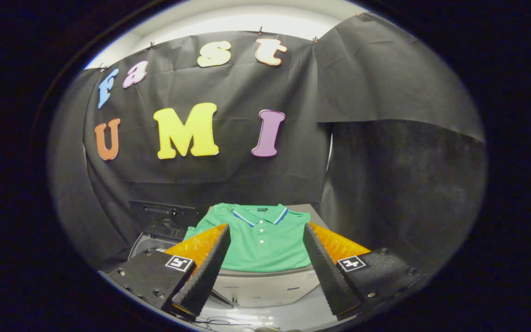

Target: Put the clothes into the washing machine and then close the washing machine lid.

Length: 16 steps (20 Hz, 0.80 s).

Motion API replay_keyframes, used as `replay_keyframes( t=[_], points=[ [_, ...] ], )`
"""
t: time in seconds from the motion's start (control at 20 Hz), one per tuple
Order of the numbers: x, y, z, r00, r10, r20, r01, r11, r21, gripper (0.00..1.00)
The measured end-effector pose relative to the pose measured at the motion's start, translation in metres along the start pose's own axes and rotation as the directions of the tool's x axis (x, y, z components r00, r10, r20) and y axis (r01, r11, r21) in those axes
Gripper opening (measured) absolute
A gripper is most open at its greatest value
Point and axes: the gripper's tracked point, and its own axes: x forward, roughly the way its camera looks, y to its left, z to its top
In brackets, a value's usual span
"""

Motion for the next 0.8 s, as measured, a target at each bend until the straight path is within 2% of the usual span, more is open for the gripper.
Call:
replay_keyframes(
  t=[0.15, 0.35, 0.6, 0.7, 0.8],
  points=[
    [0.047, 0.004, -0.001, 0.997, -0.001, -0.079, 0.0, 1.0, -0.01, 0.99],
    [0.108, 0.013, -0.025, 0.978, -0.007, -0.206, 0.005, 1.0, -0.009, 0.99],
    [0.17, 0.013, -0.076, 0.917, -0.029, -0.398, 0.043, 0.999, 0.026, 1.0],
    [0.182, 0.014, -0.098, 0.88, -0.039, -0.473, 0.066, 0.997, 0.04, 0.99],
    [0.194, 0.016, -0.112, 0.862, -0.034, -0.506, 0.07, 0.996, 0.051, 1.0]
  ],
)
